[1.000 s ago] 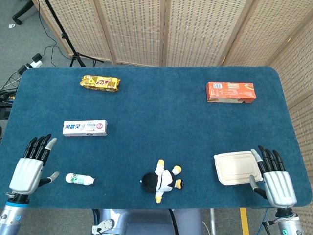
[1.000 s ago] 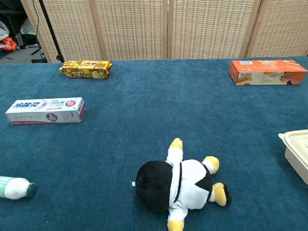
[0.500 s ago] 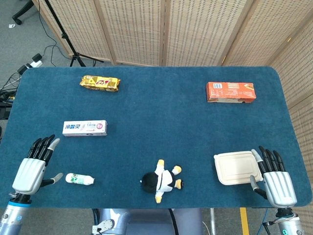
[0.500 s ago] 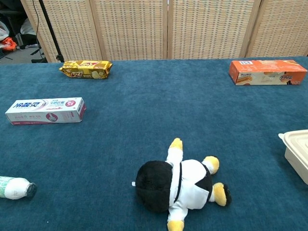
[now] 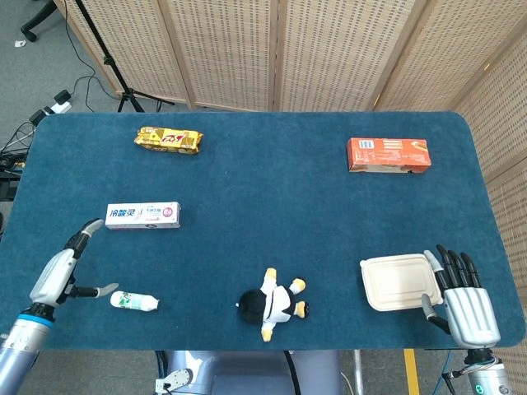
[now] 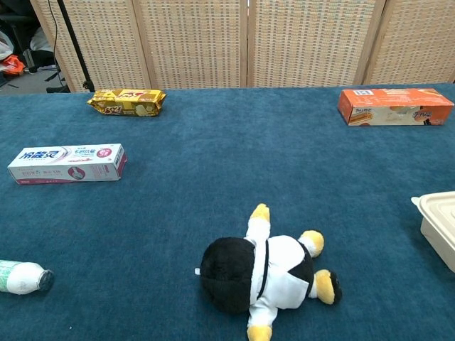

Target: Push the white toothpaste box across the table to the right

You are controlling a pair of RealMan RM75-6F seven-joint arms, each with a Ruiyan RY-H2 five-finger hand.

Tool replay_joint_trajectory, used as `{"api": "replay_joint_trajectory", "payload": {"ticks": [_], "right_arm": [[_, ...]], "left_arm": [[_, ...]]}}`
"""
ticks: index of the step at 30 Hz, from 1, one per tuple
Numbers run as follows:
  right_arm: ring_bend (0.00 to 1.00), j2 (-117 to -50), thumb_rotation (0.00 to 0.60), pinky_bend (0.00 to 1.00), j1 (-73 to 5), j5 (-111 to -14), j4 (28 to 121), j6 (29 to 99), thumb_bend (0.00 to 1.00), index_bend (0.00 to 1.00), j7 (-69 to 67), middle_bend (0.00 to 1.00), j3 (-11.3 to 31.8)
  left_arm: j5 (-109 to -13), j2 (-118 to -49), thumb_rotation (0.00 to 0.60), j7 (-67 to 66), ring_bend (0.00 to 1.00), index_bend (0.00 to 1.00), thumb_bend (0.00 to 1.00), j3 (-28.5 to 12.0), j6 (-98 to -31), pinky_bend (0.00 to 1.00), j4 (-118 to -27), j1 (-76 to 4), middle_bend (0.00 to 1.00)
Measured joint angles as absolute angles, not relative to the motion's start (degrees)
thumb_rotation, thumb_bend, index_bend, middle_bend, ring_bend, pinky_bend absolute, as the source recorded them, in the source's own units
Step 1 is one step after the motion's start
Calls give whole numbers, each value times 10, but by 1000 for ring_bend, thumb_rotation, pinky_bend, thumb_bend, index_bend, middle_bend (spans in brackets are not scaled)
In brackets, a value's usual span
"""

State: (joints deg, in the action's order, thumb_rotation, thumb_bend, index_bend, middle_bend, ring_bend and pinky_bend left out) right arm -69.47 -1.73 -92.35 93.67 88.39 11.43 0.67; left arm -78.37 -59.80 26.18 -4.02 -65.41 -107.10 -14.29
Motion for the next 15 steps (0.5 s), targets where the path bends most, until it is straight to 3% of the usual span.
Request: {"api": "replay_joint_trajectory", "payload": {"ticks": [10, 15], "right_arm": [[0, -696, 600, 7, -19, -919, 935, 879, 517, 0, 116, 0, 8], [0, -698, 600, 7, -20, -918, 934, 876, 517, 0, 120, 0, 8]], "left_arm": [[-658, -527, 600, 493, 0, 0, 0, -103, -446, 0, -1032, -215, 0], [-630, -522, 600, 517, 0, 0, 0, -119, -400, 0, -992, -236, 0]]}}
